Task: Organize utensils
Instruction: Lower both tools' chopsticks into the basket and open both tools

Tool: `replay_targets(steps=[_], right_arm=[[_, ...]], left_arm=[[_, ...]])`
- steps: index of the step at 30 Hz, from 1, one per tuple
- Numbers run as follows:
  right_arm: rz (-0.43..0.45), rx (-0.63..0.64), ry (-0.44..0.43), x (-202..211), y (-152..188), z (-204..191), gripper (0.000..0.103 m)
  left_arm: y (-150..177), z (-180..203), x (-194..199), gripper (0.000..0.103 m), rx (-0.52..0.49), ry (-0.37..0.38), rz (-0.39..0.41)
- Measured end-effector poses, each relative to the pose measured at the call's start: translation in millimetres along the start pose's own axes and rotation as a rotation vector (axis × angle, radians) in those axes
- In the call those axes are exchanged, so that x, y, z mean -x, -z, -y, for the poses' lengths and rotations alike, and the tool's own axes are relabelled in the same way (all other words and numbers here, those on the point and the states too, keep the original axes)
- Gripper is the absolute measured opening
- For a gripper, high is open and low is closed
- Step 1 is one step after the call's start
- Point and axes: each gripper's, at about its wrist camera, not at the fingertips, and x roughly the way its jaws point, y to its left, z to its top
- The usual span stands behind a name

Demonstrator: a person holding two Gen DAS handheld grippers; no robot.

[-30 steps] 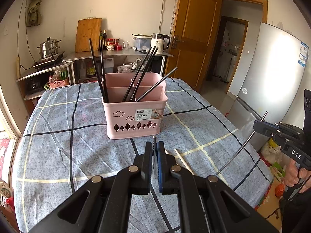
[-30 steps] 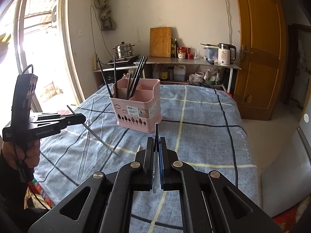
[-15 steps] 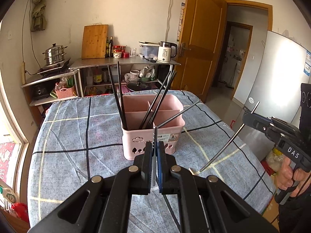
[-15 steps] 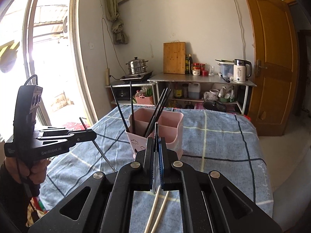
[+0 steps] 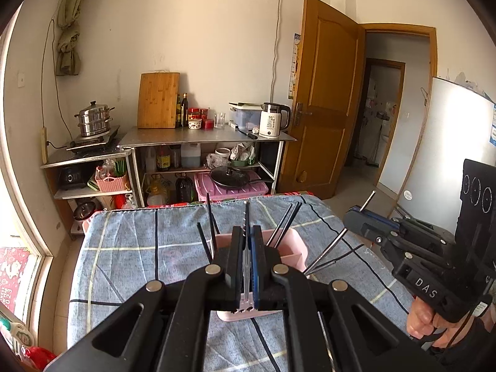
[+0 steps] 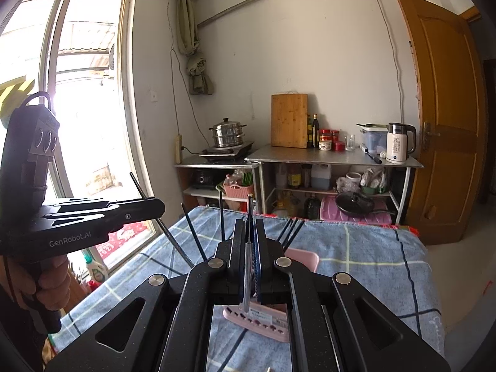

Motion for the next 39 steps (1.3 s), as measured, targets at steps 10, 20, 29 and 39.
replay_targets(steps=[10, 20, 29, 39], right_arm=[[-0.017, -0.017, 0.004, -43, -1, 3, 0.004], [-0.133, -0.045, 0.003, -75, 32, 13, 0.004], [-0.207, -0.051, -0.008, -84, 45, 16, 0.005], [-0.151, -0.030, -0.010, -46, 35, 15, 0.012]], left_arm=[[7, -11, -37, 0.005, 0.004, -0.012, -0.023], [41, -16, -72, 0.005, 0.021, 0.003, -0.129], [60, -18, -90, 0.006, 0.049, 0.004, -0.201], [57, -9, -58, 0.023, 0.033, -0.014, -0.141]])
